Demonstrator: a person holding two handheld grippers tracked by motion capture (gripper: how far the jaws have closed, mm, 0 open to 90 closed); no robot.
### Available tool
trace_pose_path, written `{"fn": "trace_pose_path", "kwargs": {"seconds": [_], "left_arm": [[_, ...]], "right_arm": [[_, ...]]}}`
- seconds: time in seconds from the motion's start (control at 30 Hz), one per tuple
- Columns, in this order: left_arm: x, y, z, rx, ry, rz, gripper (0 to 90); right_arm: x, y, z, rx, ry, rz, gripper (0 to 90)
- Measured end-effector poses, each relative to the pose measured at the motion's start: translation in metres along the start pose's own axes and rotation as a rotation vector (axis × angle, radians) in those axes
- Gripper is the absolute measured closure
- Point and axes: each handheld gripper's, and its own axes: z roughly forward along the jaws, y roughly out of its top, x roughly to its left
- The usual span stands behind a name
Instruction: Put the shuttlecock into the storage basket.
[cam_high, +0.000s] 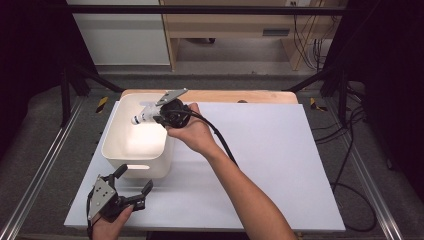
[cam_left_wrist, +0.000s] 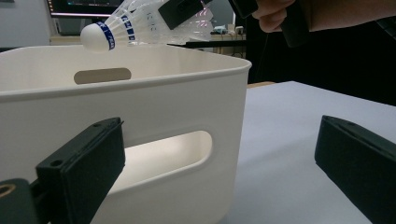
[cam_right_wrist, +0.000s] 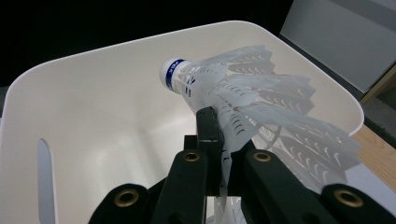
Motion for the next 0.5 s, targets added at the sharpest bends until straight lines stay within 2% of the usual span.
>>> {"fn": "trace_pose_path", "kwargs": {"seconds": [0.5], "left_arm": [[-0.0002, 0.0000, 0.0001, 0.001, -0.001, 0.001, 1.7]], "right_arm": [[0.0046, -0.0009, 0.0058, 0.002, 0.014, -0.001, 89.2]]}}
